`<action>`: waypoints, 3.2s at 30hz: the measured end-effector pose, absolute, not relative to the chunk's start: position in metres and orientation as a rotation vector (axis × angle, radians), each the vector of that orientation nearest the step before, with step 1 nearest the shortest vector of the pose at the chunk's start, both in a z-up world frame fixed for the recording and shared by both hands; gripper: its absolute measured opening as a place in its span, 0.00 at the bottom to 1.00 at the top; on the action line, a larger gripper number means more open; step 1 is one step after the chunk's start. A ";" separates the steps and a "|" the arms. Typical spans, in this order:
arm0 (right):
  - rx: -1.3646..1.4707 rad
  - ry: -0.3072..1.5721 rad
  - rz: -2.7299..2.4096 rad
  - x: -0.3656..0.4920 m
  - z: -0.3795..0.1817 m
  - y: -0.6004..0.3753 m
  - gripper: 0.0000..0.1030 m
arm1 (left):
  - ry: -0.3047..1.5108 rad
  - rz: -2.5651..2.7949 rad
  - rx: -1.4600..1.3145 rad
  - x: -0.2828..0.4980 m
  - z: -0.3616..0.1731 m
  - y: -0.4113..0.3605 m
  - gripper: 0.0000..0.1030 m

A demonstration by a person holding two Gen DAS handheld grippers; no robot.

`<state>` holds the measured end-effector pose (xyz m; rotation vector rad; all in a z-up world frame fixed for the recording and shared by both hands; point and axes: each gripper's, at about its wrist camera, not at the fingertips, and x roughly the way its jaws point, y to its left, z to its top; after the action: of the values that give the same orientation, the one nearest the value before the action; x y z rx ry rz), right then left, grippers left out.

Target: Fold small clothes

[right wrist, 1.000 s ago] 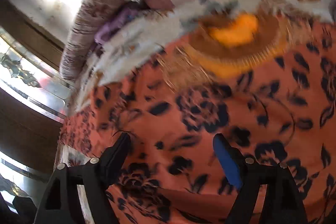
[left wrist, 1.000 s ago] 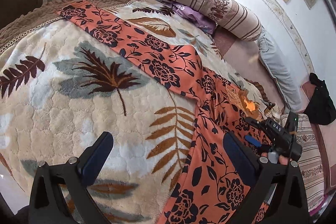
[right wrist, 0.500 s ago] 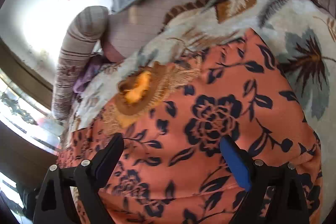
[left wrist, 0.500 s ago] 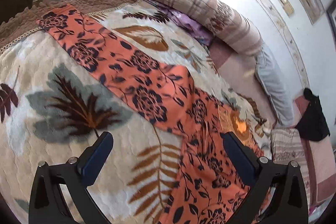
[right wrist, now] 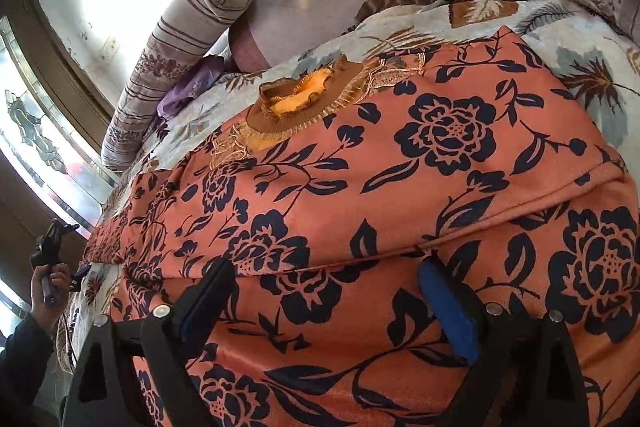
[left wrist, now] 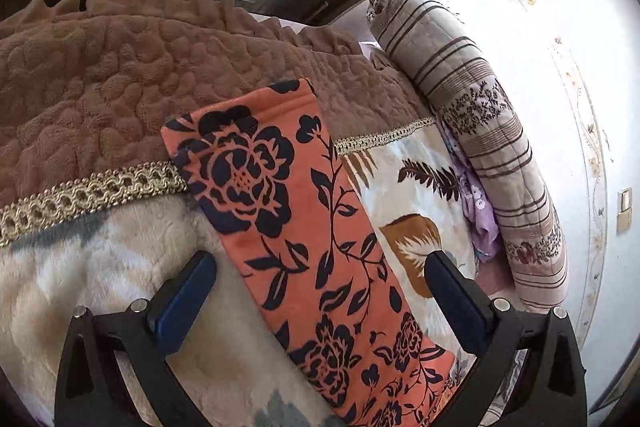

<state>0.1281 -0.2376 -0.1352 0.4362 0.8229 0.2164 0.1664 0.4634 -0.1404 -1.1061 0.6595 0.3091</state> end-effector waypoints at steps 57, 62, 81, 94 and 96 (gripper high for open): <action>0.203 1.115 -0.035 0.197 -0.084 -0.260 0.10 | 0.904 0.029 -0.447 0.116 -0.100 0.204 0.68; 0.039 0.899 -0.096 0.179 -0.013 -0.264 0.10 | 0.876 0.025 -0.430 0.118 -0.090 0.208 0.68; 0.597 0.836 0.193 0.193 -0.056 -0.315 0.80 | 1.074 0.103 -0.067 0.204 -0.136 0.110 0.75; 0.783 0.995 0.107 0.247 -0.132 -0.340 0.80 | 1.032 0.097 -0.110 0.214 -0.127 0.117 0.83; 0.746 0.940 0.129 0.243 -0.118 -0.337 0.80 | 0.953 0.058 -0.171 0.219 -0.108 0.126 0.83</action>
<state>0.2432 -0.3374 -0.1179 0.7462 0.9405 0.1293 0.2194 0.1263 -0.1084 -0.1709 0.9526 0.0584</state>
